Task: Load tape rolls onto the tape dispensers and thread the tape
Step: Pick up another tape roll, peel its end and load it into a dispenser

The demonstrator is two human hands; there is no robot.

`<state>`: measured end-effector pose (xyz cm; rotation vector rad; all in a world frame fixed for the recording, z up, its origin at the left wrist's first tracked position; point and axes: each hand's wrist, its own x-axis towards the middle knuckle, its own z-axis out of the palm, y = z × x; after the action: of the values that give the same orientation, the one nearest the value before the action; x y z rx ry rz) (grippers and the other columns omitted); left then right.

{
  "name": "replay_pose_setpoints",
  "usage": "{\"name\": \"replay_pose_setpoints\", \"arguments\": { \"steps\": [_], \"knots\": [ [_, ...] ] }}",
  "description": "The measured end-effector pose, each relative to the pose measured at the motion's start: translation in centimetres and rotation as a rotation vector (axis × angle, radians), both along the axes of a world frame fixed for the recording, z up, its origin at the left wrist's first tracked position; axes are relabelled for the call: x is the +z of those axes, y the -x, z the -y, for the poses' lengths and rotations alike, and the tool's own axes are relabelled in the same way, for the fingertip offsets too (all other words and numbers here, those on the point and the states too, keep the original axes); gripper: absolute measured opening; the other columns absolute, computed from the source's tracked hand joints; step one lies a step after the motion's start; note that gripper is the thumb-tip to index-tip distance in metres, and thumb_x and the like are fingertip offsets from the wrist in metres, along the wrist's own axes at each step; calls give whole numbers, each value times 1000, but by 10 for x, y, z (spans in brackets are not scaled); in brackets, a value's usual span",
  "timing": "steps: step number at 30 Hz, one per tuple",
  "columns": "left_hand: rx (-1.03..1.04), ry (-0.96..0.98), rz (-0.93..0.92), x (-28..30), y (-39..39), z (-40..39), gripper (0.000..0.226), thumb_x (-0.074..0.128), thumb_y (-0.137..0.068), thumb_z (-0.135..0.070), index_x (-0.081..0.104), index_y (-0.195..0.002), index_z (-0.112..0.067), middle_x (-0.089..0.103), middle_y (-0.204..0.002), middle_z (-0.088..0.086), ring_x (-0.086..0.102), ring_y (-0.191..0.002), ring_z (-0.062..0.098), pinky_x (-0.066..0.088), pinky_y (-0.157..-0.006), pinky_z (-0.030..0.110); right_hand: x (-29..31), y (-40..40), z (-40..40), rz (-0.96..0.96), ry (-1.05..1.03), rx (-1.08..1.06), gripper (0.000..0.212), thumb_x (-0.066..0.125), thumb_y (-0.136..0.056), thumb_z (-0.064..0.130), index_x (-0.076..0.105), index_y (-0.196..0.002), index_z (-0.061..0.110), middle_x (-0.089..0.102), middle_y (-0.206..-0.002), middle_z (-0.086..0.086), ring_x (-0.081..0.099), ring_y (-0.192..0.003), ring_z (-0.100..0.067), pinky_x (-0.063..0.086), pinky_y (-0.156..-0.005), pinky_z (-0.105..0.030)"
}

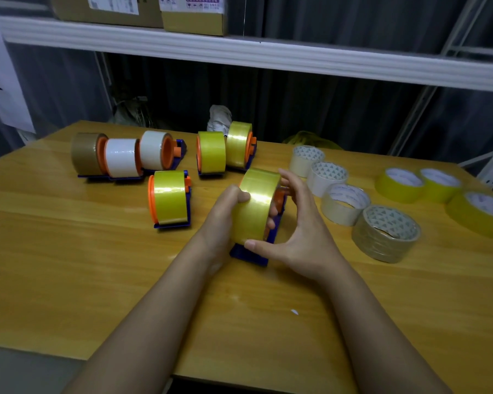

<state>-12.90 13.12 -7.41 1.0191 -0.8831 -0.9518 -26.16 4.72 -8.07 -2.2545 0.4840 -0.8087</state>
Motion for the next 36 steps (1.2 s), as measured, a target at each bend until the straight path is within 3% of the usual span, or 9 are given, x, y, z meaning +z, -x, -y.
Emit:
{"name": "replay_pose_setpoints", "arguments": {
  "steps": [5,8,12,14,17,20,26,31,36],
  "knots": [
    [-47,-12,-78,2,5,-3,39,38,-71,-28,65,-82,-3,63,-70,10,59,-65,20,49,-61,29,-2,-3,0,-15,-79,-46,103,72,-54,68,19,-141,49,36,-135,18,42,-126,-7,43,-99,-30],
    [-34,-25,-72,1,6,-3,35,40,-69,-26,67,-78,-5,63,-70,12,57,-66,24,46,-64,32,-4,-4,1,4,-153,-46,99,67,-56,71,23,-141,46,43,-133,11,50,-118,-7,49,-97,-35],
    [11,-29,-32,2,6,-3,36,40,-74,-28,68,-73,-6,64,-67,12,59,-63,22,48,-63,31,-6,-5,2,23,-189,-11,102,74,-56,66,21,-142,49,36,-140,11,50,-119,-8,52,-94,-33],
    [31,-10,-35,4,7,-4,39,38,-80,-25,71,-65,-10,65,-63,8,62,-60,17,51,-60,26,-5,-3,3,33,-137,3,106,83,-58,56,19,-143,48,30,-142,16,43,-126,-4,46,-96,-24],
    [44,-1,-34,6,8,-4,37,38,-78,-27,65,-76,-2,65,-65,8,62,-60,18,53,-59,25,-5,-3,4,38,-9,8,109,87,-61,45,17,-145,44,25,-141,20,34,-130,-1,39,-99,-17],
    [49,-43,-59,7,6,-5,39,40,-74,-32,65,-77,-2,64,-67,10,60,-61,20,52,-59,27,-6,-4,4,47,110,18,112,85,-60,48,15,-146,42,23,-145,14,29,-136,-6,37,-106,-25],
    [49,-61,-127,11,5,-4,51,30,-88,-26,70,-63,-7,61,-62,10,56,-57,21,47,-59,29,-5,-4,2,11,268,16,110,85,-59,47,16,-144,41,18,-153,6,23,-141,-11,37,-109,-35],
    [22,-62,-63,6,2,-4,39,40,-71,-33,66,-75,-4,62,-67,10,58,-59,19,48,-59,29,-5,-4,1,52,179,30,108,83,-56,52,18,-143,43,22,-146,11,28,-137,-7,41,-107,-36],
    [-6,-11,69,4,2,-4,36,52,-56,-22,59,-85,-2,64,-69,7,61,-64,19,50,-62,28,-5,-4,0,38,-48,-6,101,75,-56,62,19,-140,50,33,-139,13,43,-125,-9,50,-95,-33]
  ]
}}
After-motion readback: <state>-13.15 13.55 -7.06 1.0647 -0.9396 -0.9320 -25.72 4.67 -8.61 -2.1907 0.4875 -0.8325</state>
